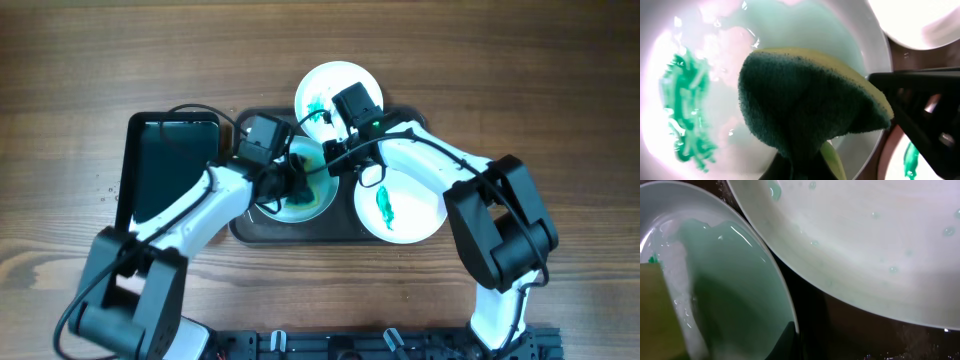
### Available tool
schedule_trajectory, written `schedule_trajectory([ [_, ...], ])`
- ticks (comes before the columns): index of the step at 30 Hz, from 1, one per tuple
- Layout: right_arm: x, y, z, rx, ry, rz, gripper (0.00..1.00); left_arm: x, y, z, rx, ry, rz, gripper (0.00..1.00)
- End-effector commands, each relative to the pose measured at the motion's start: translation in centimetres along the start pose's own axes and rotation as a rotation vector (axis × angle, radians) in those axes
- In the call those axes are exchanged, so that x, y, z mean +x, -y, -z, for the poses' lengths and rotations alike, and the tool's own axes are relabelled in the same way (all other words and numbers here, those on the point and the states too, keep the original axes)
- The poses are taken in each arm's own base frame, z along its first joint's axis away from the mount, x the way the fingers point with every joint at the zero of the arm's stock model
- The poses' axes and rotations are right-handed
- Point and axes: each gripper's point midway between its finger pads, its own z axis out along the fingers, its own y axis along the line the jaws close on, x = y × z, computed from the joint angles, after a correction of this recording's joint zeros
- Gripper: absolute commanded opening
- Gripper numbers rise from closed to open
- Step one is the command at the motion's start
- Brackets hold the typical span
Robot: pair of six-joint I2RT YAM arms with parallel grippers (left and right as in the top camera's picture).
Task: Clean dirty plates on tray and stack at the side
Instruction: 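Hold the plate with the right gripper and scrub it with the left-held sponge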
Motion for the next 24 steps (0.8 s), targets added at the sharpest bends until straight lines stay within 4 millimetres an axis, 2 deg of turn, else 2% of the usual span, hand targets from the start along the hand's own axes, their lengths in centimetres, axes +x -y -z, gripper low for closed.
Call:
schedule_trajectory([
  [1, -0.8, 0.0, 0.9, 0.077, 0.038, 0.002, 0.04, -0.2, -2.5, -2.3, -0.139, 0.015, 0.036, 0.04],
  [4, -0.8, -0.1, 0.9, 0.076, 0.038, 0.004, 0.04, -0.8, -6.2, -3.3, -0.318, 0.068, 0.057, 0.04],
  [8, -0.7, -0.1, 0.9, 0.076, 0.037, 0.003, 0.04, -1.6, -11.0, -1.9, -0.517, 0.122, 0.128, 0.04],
  [13, -0.5, -0.1, 0.9, 0.079, 0.027, 0.022, 0.04, -3.0, -13.9, -0.4, -0.606, 0.171, 0.181, 0.04],
  [16, -0.2, 0.0, 0.9, 0.083, 0.016, 0.023, 0.04, -3.8, -14.1, 0.3, -0.603, 0.194, 0.202, 0.04],
  [19, -0.1, 0.1, 0.9, 0.084, 0.012, 0.022, 0.04, -4.9, -13.2, 1.6, -0.567, 0.245, 0.208, 0.04],
  [22, -0.2, 0.1, 0.9, 0.084, 0.013, 0.022, 0.04, -6.3, -11.4, 3.0, -0.485, 0.307, 0.215, 0.04],
  [24, -0.2, 0.1, 0.9, 0.084, 0.013, 0.022, 0.04, -5.5, -8.7, 2.2, -0.332, 0.234, 0.222, 0.04],
])
